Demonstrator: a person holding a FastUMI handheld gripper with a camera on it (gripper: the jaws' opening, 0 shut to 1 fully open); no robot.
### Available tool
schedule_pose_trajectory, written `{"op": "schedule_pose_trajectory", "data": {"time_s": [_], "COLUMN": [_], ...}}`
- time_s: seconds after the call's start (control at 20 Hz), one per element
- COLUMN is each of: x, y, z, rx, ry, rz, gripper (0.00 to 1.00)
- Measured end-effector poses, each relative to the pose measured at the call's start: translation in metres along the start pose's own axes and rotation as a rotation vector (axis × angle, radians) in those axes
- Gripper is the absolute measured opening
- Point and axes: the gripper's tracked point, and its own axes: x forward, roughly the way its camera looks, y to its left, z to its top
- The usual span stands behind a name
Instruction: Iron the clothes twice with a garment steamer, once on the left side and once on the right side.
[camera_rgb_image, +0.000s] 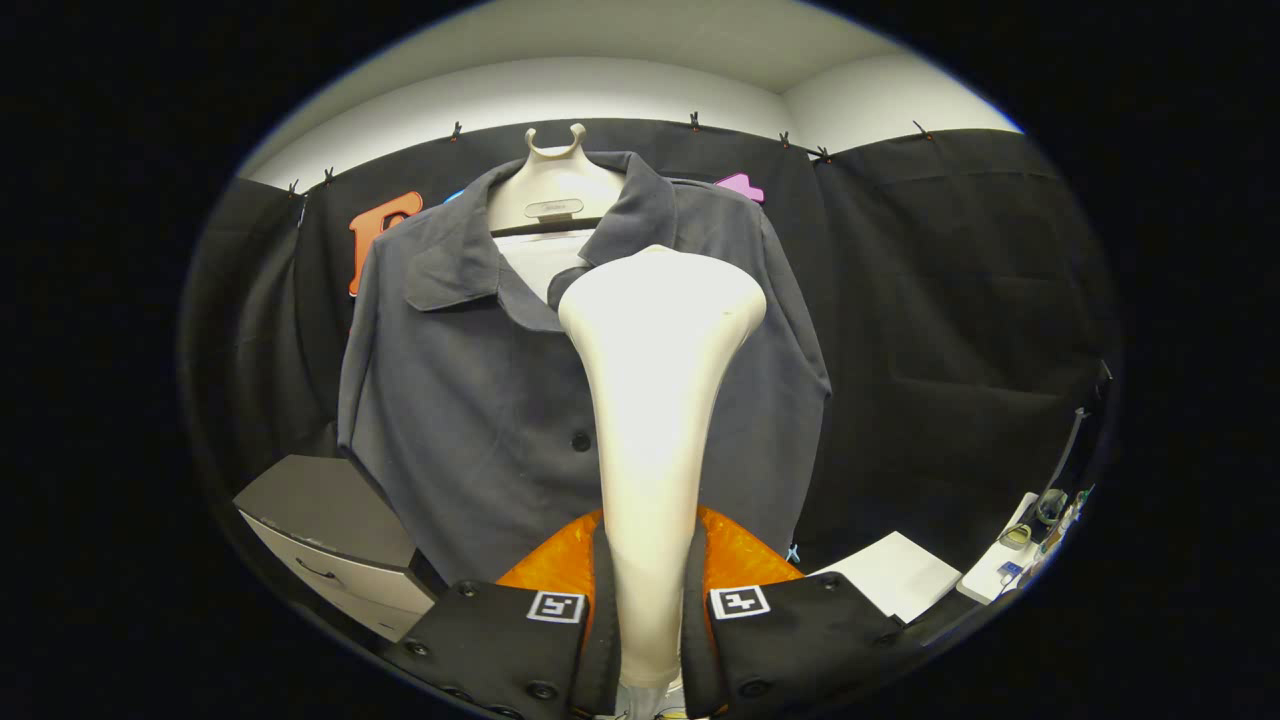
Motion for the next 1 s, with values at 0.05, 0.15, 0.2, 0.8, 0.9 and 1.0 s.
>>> {"op": "schedule_pose_trajectory", "data": {"time_s": [0.05,0.15,0.2,0.8,0.9,1.0], "x": [0.006,0.016,0.022,0.042,0.041,0.039], "y": [-0.003,-0.015,-0.018,-0.024,-0.025,-0.026], "z": [0.001,-0.004,-0.008,-0.039,-0.047,-0.055], "rx": [0.001,0.008,0.01,0.034,0.038,0.042], "ry": [0.001,0.002,0.005,0.056,0.068,0.081], "rz": [-0.003,-0.007,-0.009,0.024,0.022,0.02], "gripper": [0.32,0.32,0.32,0.32,0.32,0.32]}}
